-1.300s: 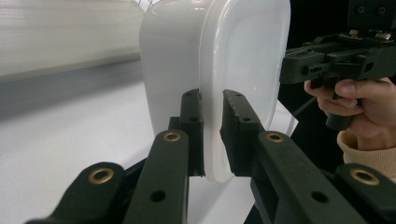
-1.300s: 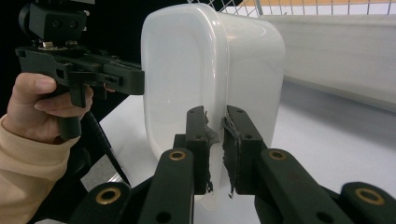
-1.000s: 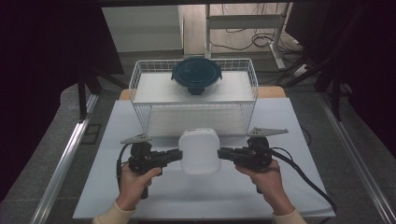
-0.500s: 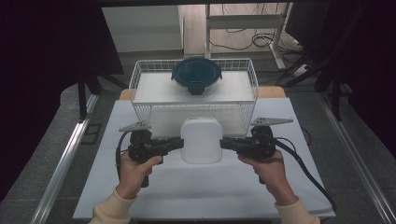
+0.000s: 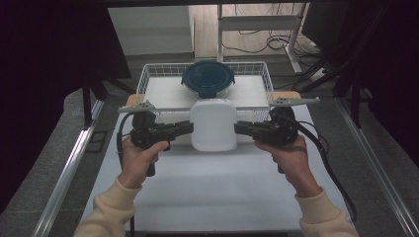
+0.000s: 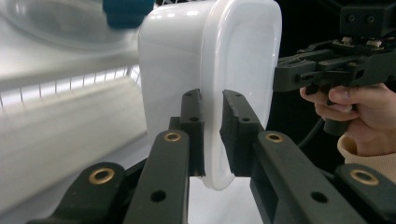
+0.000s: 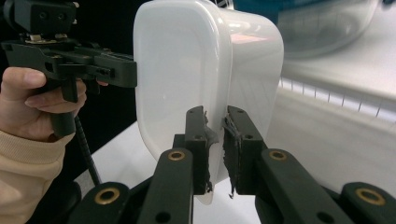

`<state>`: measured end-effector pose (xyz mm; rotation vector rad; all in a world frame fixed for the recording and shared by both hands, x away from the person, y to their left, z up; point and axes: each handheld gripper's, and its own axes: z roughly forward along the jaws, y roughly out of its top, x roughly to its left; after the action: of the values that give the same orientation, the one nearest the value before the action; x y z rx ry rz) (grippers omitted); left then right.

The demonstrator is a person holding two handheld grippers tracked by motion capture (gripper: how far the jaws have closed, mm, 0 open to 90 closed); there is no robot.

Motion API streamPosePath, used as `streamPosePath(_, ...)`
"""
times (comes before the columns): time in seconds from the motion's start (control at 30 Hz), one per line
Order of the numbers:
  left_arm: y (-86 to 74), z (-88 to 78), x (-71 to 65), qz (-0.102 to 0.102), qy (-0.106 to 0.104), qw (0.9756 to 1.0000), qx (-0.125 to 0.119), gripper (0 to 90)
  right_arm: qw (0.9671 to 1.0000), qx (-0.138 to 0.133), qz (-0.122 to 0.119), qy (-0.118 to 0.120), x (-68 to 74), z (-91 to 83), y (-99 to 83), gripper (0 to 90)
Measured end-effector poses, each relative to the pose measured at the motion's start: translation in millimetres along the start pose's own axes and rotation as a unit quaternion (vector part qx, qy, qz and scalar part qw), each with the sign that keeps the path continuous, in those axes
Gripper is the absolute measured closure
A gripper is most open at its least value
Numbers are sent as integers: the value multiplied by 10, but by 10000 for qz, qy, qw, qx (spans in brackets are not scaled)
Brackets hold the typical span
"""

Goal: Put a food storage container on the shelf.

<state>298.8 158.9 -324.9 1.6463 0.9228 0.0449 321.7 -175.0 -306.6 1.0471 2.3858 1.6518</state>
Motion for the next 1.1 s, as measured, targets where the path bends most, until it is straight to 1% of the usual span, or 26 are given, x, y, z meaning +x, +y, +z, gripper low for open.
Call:
streamPosePath(0.13, 227, -18, 10, -4, -76, 10000, -21, 798, 10000, -66, -65, -20, 16, -47, 196, 801)
streamPosePath(0.17, 227, -18, 10, -4, -76, 10000, -21, 798, 9999, -90, -71, -24, 18, -61, 249, 801)
streamPosePath(0.2, 295, -21, 7, 12, -85, 10000, -36, 798, 9999, -90, -71, -24, 18, -61, 249, 801)
streamPosePath(0.33, 518, -38, 3, 94, -93, 9999, -90, 798, 9998, -140, -142, -89, 26, -109, 485, 801)
streamPosePath(0.37, 574, -43, 6, 105, -96, 9999, -97, 798, 9996, -160, -179, -122, 30, -116, 595, 800)
streamPosePath(0.4, 614, -47, 9, 107, -96, 9998, -111, 798, 9996, -160, -179, -122, 30, -116, 595, 800)
streamPosePath(0.43, 679, -52, 17, 114, -99, 9998, -113, 798, 9996, -162, -200, -135, 26, -120, 703, 800)
streamPosePath(0.47, 717, -55, 23, 106, -106, 9998, -116, 798, 9996, -162, -200, -135, 26, -120, 703, 800)
streamPosePath(0.5, 789, -63, 37, 93, -113, 9998, -118, 797, 9996, -159, -201, -142, 24, -120, 742, 800)
streamPosePath(0.53, 824, -66, 44, 79, -118, 9998, -127, 797, 9996, -160, -196, -144, 17, -116, 815, 800)
streamPosePath(0.63, 957, -83, 93, 29, -156, 9998, -119, 797, 9996, -173, -189, -121, 3, -104, 929, 800)
streamPosePath(0.77, 1112, -79, 193, -134, -226, 9996, -81, 795, 9997, -122, -161, -131, -43, -54, 1110, 799)
streamPosePath(0.87, 1219, -55, 305, -287, -229, 9993, -34, 794, 9999, -49, -42, -112, -119, 23, 1234, 799)
streamPosePath(1.0, 1294, -6, 422, -531, -204, 9984, -9, 792, 9999, 32, 104, -111, -211, 119, 1334, 798)
streamPosePath(1.1, 1332, 41, 501, -612, -157, 9980, 55, 792, 9996, 123, 202, -144, -293, 197, 1396, 796)
